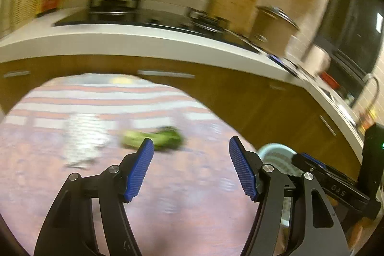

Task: Collect trash
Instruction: 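Move both open tools back to the napkin and vegetable on the table, then grasp the white heart-print napkin with the left tool while the right tool grasps the green vegetable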

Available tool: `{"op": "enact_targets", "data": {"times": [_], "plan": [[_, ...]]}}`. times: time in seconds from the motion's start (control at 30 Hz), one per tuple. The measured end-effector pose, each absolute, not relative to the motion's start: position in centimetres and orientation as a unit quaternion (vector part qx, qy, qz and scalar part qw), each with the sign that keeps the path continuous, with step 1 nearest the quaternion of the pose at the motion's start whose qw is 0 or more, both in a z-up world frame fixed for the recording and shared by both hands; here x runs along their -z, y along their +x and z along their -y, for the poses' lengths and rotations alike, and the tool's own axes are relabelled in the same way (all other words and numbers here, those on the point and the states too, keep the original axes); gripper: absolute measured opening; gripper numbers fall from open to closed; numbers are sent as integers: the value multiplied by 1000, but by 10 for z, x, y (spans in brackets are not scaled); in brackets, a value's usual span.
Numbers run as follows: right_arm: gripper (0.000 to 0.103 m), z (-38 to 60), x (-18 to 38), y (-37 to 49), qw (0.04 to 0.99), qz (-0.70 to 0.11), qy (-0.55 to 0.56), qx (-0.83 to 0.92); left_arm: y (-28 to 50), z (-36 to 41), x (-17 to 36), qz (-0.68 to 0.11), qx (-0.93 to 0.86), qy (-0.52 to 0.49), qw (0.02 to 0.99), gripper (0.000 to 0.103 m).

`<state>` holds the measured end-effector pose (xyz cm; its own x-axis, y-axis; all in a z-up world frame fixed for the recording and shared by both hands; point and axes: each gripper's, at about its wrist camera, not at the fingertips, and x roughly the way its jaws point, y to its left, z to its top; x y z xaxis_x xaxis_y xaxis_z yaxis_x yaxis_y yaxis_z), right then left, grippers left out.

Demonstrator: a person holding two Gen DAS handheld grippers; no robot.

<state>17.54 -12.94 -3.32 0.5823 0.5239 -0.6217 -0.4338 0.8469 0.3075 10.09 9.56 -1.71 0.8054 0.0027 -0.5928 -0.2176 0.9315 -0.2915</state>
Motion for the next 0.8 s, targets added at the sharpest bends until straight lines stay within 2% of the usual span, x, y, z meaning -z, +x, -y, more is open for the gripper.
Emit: {"op": "enact_targets", "data": {"times": [0.17, 0.2, 0.37, 0.8], "plan": [[43, 79, 28, 177, 880, -362, 22, -306, 84, -156, 20, -310, -108, -206, 922, 64], [45, 70, 27, 177, 879, -360, 14, -312, 83, -166, 23, -315, -116, -208, 919, 64], [48, 24, 26, 181, 875, -342, -18, -344, 87, -196, 42, -347, -145, -212, 902, 64], [48, -49, 64, 224, 831, -403, -27, -382, 103, -218, 83, -378, -164, -217, 885, 64]]}}
